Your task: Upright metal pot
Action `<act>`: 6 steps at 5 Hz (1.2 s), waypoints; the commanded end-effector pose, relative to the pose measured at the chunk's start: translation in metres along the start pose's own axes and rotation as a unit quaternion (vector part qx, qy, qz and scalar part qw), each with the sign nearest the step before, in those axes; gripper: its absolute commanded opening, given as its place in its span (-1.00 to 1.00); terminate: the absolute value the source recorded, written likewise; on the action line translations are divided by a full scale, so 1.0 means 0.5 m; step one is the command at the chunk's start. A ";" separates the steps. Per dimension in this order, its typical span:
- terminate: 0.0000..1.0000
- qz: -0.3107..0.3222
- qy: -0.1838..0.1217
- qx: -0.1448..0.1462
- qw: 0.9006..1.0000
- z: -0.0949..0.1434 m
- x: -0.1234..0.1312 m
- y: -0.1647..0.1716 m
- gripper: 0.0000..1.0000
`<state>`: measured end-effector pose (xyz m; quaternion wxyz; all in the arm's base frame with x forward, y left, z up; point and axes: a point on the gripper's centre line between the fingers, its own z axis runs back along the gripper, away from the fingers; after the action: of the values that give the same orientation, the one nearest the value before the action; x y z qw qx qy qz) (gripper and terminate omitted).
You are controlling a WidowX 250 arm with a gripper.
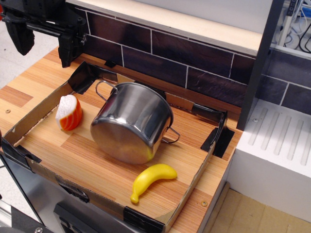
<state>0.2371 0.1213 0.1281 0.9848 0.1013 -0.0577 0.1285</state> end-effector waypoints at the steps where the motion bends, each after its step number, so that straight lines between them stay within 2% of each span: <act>1: -1.00 0.000 0.000 0.000 1.000 0.000 0.000 0.000 1.00; 2: -1.00 -0.119 -0.056 0.017 0.991 0.019 0.015 -0.001 1.00; 3: -1.00 -0.246 -0.050 0.007 0.968 0.037 0.030 -0.027 1.00; 4: -1.00 -0.374 -0.017 -0.007 0.927 0.052 0.026 -0.067 1.00; 5: -1.00 -0.498 0.042 -0.031 0.866 0.066 0.019 -0.113 1.00; 6: -1.00 -0.607 0.085 -0.074 0.787 0.079 0.007 -0.148 1.00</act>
<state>0.2594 0.0423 0.1399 0.8588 0.0163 0.1106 -0.5000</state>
